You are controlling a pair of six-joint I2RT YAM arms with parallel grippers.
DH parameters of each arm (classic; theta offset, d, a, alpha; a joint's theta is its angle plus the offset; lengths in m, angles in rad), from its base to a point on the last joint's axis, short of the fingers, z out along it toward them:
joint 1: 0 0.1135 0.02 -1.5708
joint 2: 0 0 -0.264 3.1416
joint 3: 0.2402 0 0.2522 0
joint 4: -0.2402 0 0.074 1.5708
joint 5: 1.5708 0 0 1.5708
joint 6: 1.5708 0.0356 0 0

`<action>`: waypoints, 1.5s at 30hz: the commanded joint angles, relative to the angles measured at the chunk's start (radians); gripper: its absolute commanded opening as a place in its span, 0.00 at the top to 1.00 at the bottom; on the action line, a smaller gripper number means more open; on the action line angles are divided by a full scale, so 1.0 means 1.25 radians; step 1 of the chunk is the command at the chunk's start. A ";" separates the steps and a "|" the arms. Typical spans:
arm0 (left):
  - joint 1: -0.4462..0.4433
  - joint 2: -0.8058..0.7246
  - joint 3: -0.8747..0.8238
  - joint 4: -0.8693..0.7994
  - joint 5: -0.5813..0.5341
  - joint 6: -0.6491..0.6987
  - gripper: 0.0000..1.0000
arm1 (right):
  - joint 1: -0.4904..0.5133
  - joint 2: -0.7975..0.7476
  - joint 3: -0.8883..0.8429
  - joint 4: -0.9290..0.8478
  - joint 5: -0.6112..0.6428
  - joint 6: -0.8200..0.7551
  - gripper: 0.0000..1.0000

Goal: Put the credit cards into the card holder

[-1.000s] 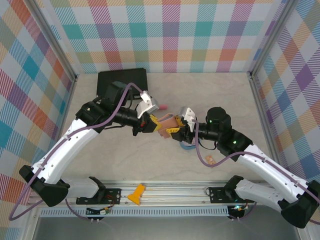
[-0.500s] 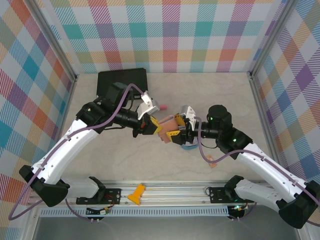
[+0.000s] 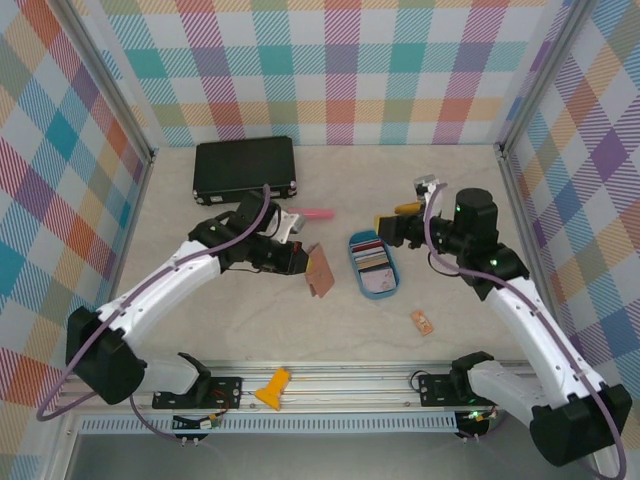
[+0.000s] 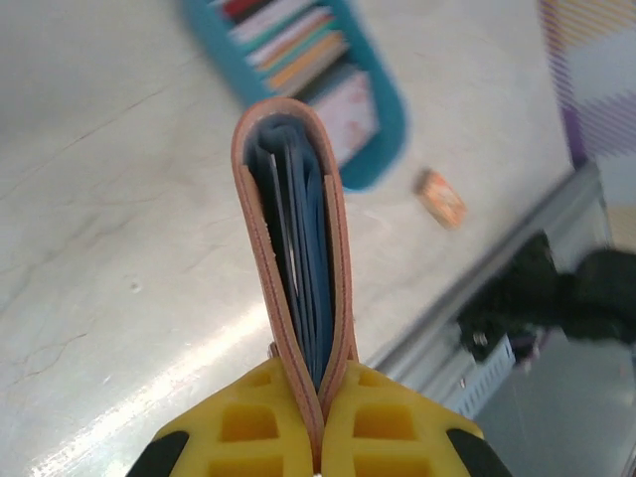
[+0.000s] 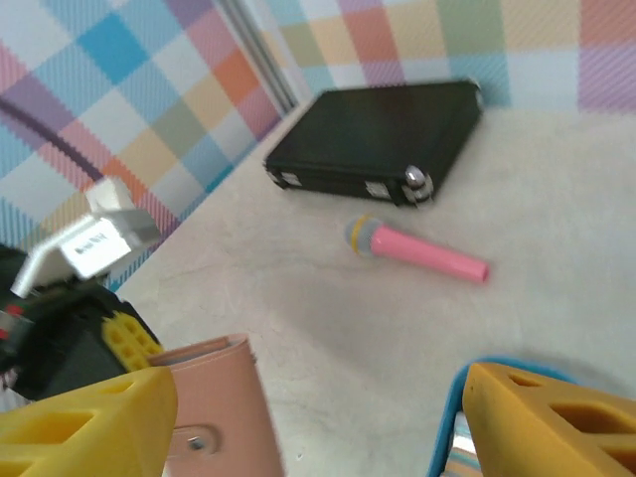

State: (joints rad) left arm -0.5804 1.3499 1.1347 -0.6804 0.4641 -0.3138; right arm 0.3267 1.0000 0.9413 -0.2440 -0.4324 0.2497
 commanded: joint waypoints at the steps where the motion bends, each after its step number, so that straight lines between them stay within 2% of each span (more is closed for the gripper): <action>1: 0.021 0.037 -0.072 0.180 -0.044 -0.196 1.00 | -0.006 0.042 0.015 -0.079 0.019 0.105 0.24; 4: 0.035 0.056 -0.110 0.245 -0.073 -0.200 1.00 | -0.005 0.055 -0.013 -0.071 0.044 0.118 0.24; 10: 0.097 0.122 -0.160 0.364 -0.060 -0.225 0.97 | -0.006 0.060 -0.080 0.015 0.035 0.142 0.24; 12: 0.105 0.134 -0.166 0.379 -0.065 -0.222 0.83 | -0.007 0.065 -0.092 0.029 0.036 0.140 0.24; 16: 0.126 0.140 -0.171 0.361 -0.085 -0.193 0.43 | -0.013 0.076 -0.091 0.032 0.066 0.118 0.23; 18: 0.142 0.128 -0.175 0.347 -0.101 -0.172 0.32 | -0.029 0.082 -0.083 0.037 0.068 0.113 0.22; 20: 0.164 0.087 -0.177 0.307 -0.165 -0.143 0.15 | -0.053 0.091 -0.069 0.036 0.077 0.109 0.20; 23: 0.198 0.016 -0.174 0.243 -0.289 -0.074 0.03 | -0.104 0.103 -0.061 0.046 0.078 0.108 0.17; 25: 0.208 -0.024 -0.161 0.204 -0.397 -0.018 0.00 | -0.144 0.108 -0.066 0.063 0.089 0.104 0.04; 27: 0.218 -0.071 -0.178 0.222 -0.525 0.021 0.00 | -0.168 0.105 -0.086 0.098 0.127 0.077 0.01; 30: 0.230 -0.142 -0.282 0.404 -0.714 0.096 0.00 | -0.174 0.099 -0.148 0.163 0.263 -0.010 0.01; 33: 0.244 -0.132 -0.398 0.608 -0.823 0.172 0.00 | -0.188 0.104 -0.244 0.278 0.375 -0.064 0.01; 37: 0.261 -0.047 -0.512 0.799 -0.850 0.177 0.00 | -0.220 0.133 -0.392 0.517 0.429 -0.070 0.01; 38: 0.261 -0.026 -0.548 0.870 -0.839 0.181 0.00 | -0.226 0.154 -0.406 0.545 0.428 -0.072 0.01; 40: 0.262 -0.022 -0.551 0.888 -0.802 0.208 0.00 | -0.227 0.202 -0.412 0.579 0.423 -0.098 0.01; 43: 0.269 -0.009 -0.596 1.040 -0.773 0.256 0.00 | -0.228 0.268 -0.433 0.687 0.416 -0.125 0.01; 45: 0.275 -0.006 -0.599 1.050 -0.765 0.265 0.00 | -0.229 0.285 -0.419 0.690 0.408 -0.161 0.01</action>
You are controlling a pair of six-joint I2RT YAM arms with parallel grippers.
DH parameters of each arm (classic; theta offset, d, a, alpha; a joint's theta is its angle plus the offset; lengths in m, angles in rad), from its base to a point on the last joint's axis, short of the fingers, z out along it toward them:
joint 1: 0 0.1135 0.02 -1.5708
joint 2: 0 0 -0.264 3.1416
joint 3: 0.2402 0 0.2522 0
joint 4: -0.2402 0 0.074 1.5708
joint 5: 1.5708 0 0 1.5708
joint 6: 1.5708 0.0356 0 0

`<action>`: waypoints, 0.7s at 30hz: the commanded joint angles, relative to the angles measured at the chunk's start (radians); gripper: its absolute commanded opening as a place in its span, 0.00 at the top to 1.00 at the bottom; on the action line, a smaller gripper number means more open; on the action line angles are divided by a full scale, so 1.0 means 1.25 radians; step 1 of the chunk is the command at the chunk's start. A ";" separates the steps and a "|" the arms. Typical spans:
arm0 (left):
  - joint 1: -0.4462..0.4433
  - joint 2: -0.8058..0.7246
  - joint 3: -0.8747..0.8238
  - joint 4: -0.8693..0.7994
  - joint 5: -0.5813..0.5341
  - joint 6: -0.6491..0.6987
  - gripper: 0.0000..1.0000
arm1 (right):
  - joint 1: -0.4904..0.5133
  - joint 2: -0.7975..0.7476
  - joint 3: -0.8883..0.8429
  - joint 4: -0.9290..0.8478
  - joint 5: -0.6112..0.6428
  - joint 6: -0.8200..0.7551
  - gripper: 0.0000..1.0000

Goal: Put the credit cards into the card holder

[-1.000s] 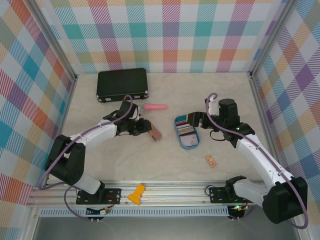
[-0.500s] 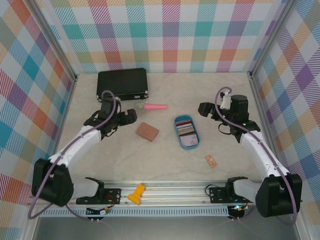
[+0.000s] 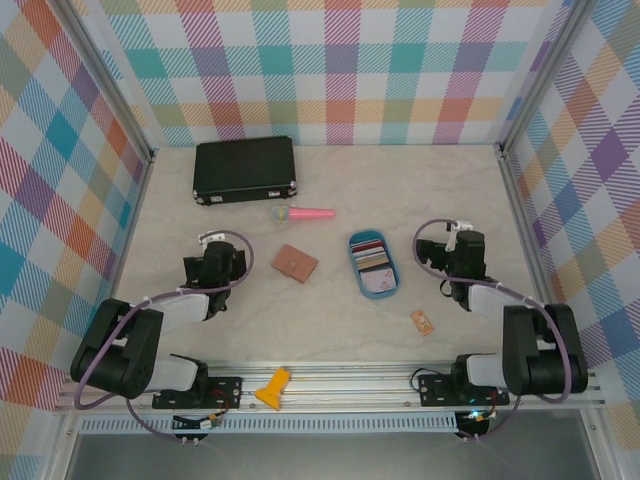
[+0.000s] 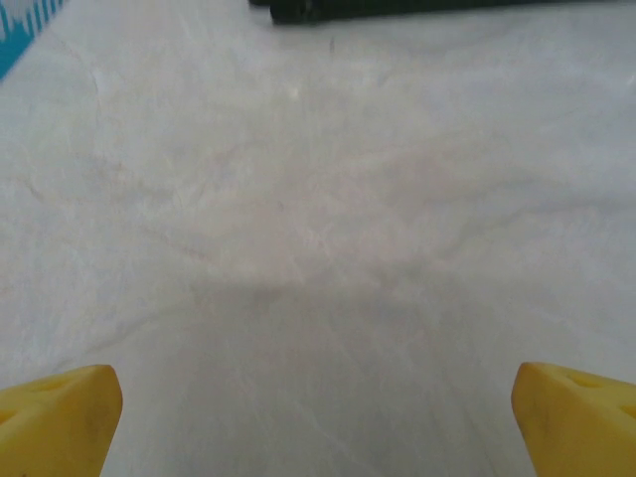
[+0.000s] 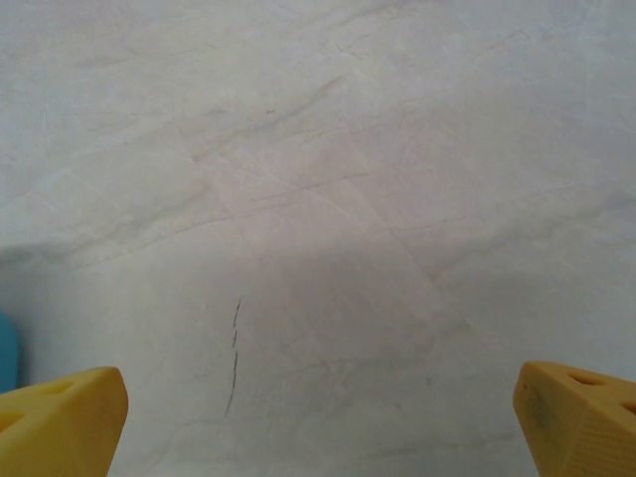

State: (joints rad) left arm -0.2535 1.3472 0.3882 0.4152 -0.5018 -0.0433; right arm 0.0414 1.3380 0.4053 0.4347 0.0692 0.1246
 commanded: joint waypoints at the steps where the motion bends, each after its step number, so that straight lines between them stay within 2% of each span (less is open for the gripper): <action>1: 0.014 -0.001 -0.003 0.181 0.008 0.052 0.00 | 0.000 0.026 0.015 0.151 0.008 -0.067 0.00; 3: 0.014 0.005 -0.016 0.227 0.018 0.066 0.00 | 0.000 0.038 0.020 0.174 -0.003 -0.084 0.00; 8: 0.035 0.086 -0.032 0.378 0.107 0.113 0.00 | -0.002 0.131 -0.015 0.338 -0.014 -0.100 0.01; 11: 0.054 0.162 -0.071 0.537 0.126 0.114 0.00 | -0.001 0.164 -0.017 0.371 -0.009 -0.100 0.00; 13: 0.066 0.149 -0.080 0.519 0.147 0.094 0.00 | -0.002 0.159 -0.014 0.355 -0.014 -0.100 0.01; 16: 0.066 0.216 -0.096 0.625 0.164 0.114 0.00 | -0.008 0.161 -0.001 0.333 -0.023 -0.094 0.01; 21: 0.066 0.200 -0.053 0.525 0.151 0.102 0.00 | -0.011 0.163 0.000 0.332 -0.028 -0.094 0.01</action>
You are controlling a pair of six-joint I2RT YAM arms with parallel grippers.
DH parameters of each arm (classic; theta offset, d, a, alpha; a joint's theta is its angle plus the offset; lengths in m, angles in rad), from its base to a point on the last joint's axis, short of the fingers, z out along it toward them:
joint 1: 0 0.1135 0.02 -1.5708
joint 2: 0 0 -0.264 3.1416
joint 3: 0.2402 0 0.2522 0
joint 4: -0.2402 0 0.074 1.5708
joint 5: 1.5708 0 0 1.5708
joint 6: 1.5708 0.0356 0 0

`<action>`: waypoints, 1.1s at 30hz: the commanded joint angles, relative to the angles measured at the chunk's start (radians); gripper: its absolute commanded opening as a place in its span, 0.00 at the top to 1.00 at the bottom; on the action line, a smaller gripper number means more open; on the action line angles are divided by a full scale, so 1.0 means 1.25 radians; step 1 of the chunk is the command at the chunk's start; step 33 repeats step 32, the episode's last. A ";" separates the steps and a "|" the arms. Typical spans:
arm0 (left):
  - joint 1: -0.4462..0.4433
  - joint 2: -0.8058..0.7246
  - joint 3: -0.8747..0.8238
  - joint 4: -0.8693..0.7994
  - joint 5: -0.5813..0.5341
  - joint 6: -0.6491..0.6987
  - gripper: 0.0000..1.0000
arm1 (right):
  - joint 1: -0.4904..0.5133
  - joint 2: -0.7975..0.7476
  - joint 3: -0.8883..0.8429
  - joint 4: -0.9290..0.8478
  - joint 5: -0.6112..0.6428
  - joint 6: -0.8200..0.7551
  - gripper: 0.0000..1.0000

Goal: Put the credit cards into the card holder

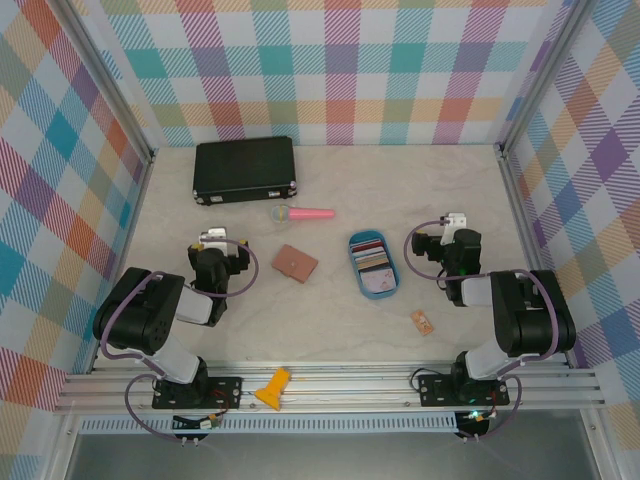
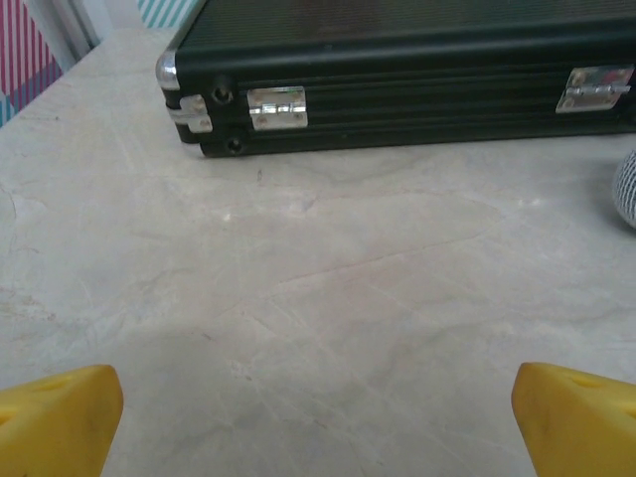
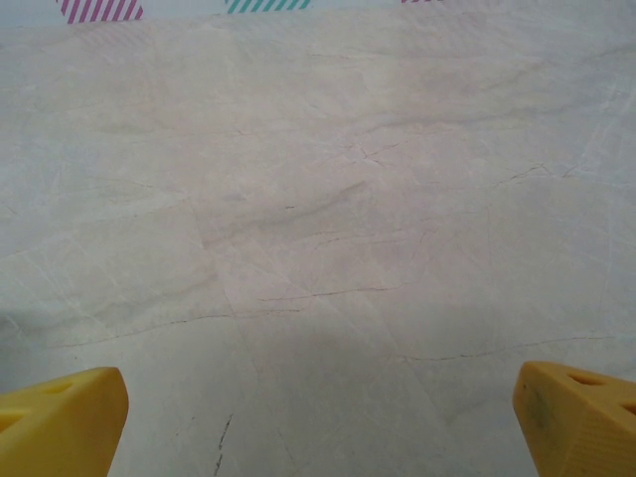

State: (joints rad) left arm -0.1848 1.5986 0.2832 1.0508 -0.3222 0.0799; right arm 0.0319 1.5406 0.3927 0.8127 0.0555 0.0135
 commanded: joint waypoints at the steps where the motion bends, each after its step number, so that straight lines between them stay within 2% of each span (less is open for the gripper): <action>1: 0.018 -0.007 0.054 -0.039 0.014 -0.008 0.00 | -0.004 0.001 0.011 0.028 -0.017 -0.006 0.01; 5: 0.055 -0.006 0.086 -0.105 0.031 -0.048 0.00 | -0.008 0.001 0.015 0.022 -0.025 -0.001 0.01; 33: 0.055 -0.008 0.081 -0.098 0.041 -0.044 0.00 | -0.013 -0.002 0.013 0.022 -0.036 -0.002 0.01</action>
